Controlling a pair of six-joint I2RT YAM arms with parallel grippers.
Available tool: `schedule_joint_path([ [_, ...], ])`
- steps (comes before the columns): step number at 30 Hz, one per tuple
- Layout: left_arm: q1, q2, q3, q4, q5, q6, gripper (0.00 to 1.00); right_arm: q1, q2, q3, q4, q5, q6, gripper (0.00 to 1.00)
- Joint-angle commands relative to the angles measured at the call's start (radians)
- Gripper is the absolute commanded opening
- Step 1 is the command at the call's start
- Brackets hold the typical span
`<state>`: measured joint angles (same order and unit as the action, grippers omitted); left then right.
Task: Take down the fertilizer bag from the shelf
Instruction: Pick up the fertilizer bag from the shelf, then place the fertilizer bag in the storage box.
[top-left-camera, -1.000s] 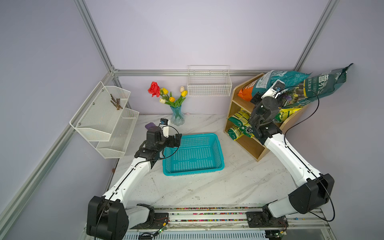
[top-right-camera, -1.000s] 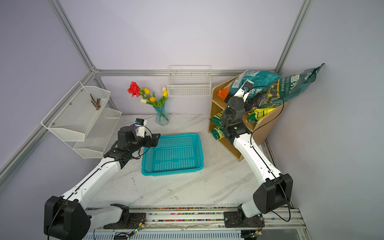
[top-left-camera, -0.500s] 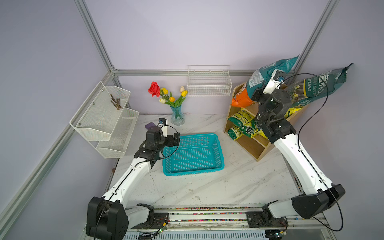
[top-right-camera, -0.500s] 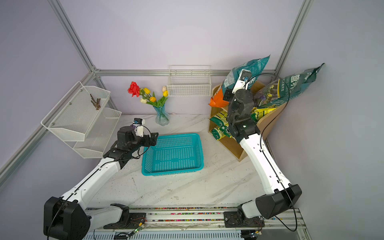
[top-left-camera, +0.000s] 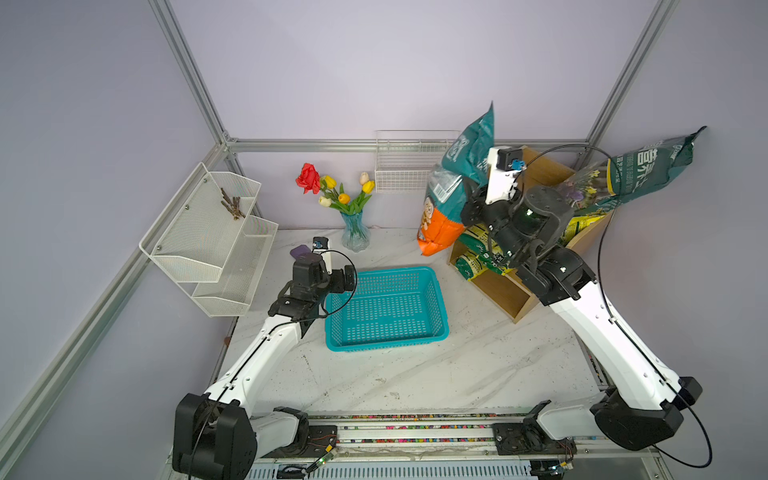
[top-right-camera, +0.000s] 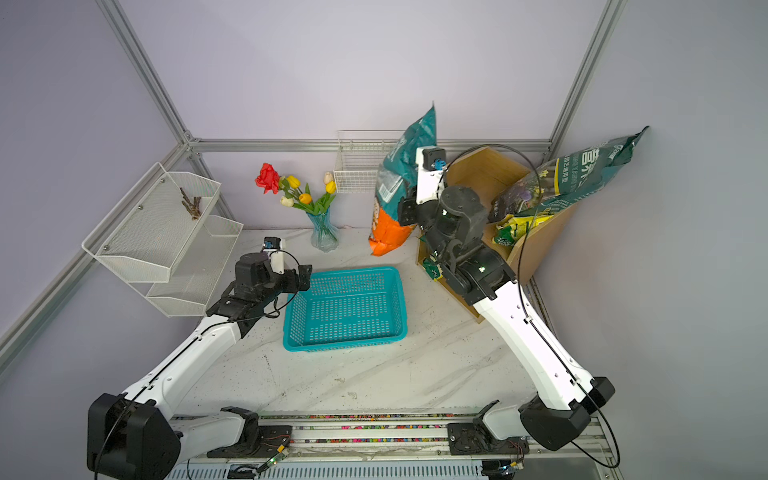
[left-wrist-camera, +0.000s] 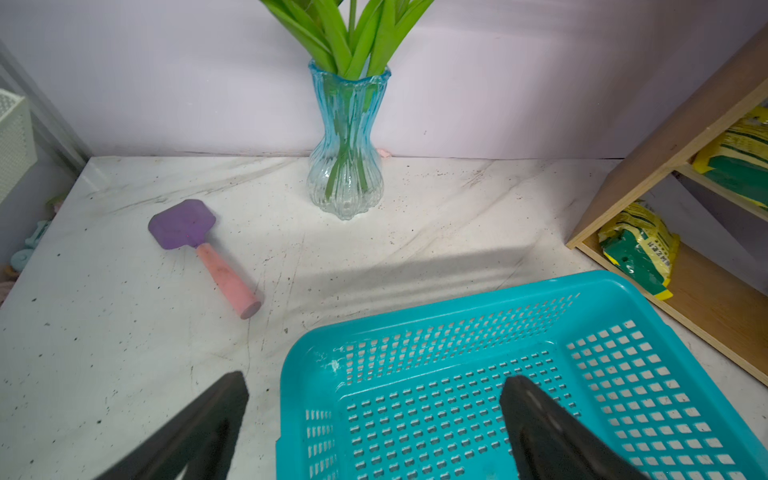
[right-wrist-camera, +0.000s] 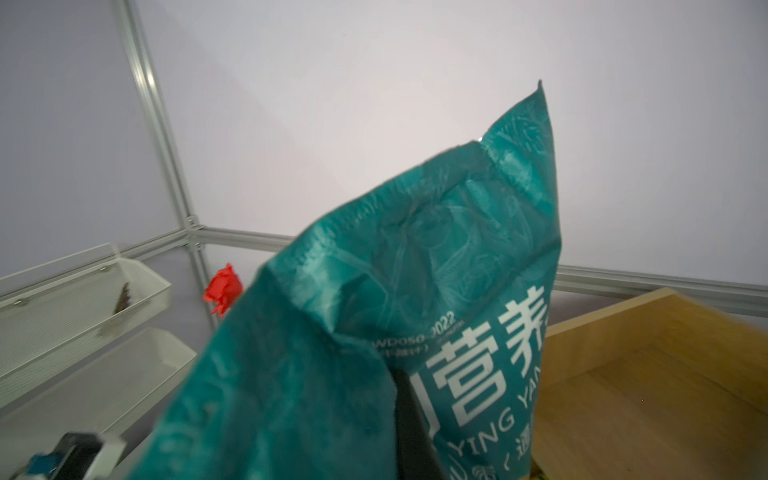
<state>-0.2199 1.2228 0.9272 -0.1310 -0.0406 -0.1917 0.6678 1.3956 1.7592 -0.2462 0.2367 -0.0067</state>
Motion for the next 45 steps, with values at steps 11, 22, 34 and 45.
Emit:
schedule_joint_path([
  [11,0.354,-0.151,-0.155,-0.212,0.034,-0.285,1.0,0.332,0.08,-0.276,0.475,0.079,-0.11,0.0],
  [22,0.386,-0.092,-0.136,-0.17,0.138,-0.306,1.0,0.443,0.27,-0.384,0.849,0.296,-0.362,0.0],
  [34,0.386,-0.095,-0.133,-0.176,0.175,-0.311,1.0,0.508,0.496,-0.409,1.054,0.28,-0.673,0.0],
  [45,0.389,-0.093,-0.12,-0.216,0.094,-0.356,1.0,0.596,0.584,-0.44,1.031,0.359,-0.61,0.0],
])
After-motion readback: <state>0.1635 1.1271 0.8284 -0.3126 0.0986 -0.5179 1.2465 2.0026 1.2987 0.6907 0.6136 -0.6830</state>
